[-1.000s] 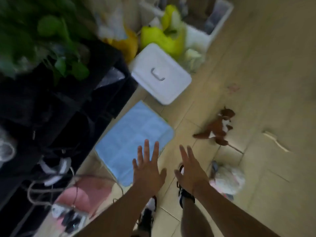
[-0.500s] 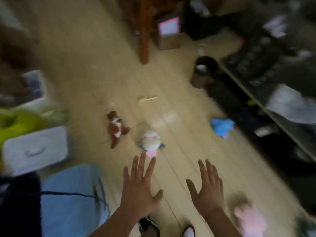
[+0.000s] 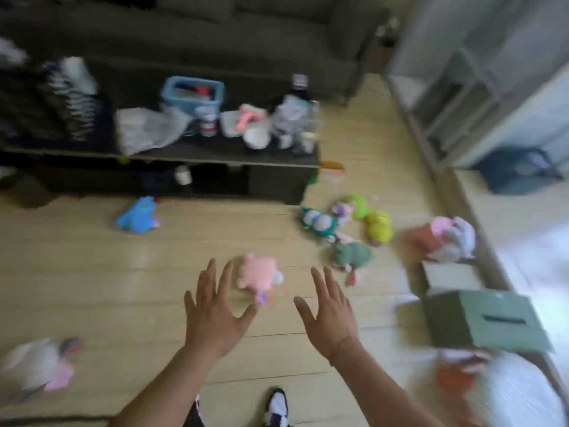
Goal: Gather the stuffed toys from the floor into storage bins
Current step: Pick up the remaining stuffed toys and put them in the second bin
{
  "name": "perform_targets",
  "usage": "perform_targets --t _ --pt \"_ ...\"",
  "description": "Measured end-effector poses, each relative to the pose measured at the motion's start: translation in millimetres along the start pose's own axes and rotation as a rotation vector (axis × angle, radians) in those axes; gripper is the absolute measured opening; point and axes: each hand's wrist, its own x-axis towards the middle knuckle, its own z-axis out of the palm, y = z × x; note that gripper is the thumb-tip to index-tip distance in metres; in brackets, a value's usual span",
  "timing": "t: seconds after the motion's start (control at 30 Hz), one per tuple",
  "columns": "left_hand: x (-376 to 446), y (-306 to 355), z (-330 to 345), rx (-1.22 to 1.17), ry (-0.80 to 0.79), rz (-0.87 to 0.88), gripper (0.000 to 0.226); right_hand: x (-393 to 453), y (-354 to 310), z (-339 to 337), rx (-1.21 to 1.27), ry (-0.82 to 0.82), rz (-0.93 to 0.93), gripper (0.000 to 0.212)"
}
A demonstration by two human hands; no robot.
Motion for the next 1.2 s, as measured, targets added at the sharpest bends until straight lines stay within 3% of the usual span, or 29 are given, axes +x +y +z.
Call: perform_targets --t 0.17,0.3,0.53,0.63,0.73,0.77,0.93,1.2 --pt "25.2 145.1 61.4 0.015 -0.153 0.209 0.097 -22.9 144.4 -58.3 0.164 0.093 0.313 0.077" --pt "44.5 244.8 93.6 0.036 -0.319 0.377 0.101 -37.5 209.7 -96.7 0.289 0.244 0.535 0.073" --pt "58.7 397.5 164.1 0.095 -0.531 0.634 0.084 -58.1 293.7 -132.7 0.531 0.408 0.823 0.073" --pt "62.3 454.0 206.1 0.058 -0.581 0.634 0.084 -65.5 343.3 -140.7 0.597 0.433 0.907 0.082" --pt "65.9 504.9 257.3 0.039 -0.631 0.584 0.069 -65.8 409.6 -142.0 0.577 0.445 0.969 0.133" --pt "66.7 521.5 276.4 0.034 -0.643 0.570 0.065 -62.8 435.7 -141.4 0.568 0.422 0.980 0.137" --pt "72.5 594.2 359.0 0.130 -0.785 0.414 0.062 -34.5 541.2 -171.2 0.626 0.247 0.944 0.076" --pt "133.3 679.6 437.8 0.093 -0.784 0.241 0.050 91.7 695.0 -218.7 0.499 -0.015 0.802 0.064"
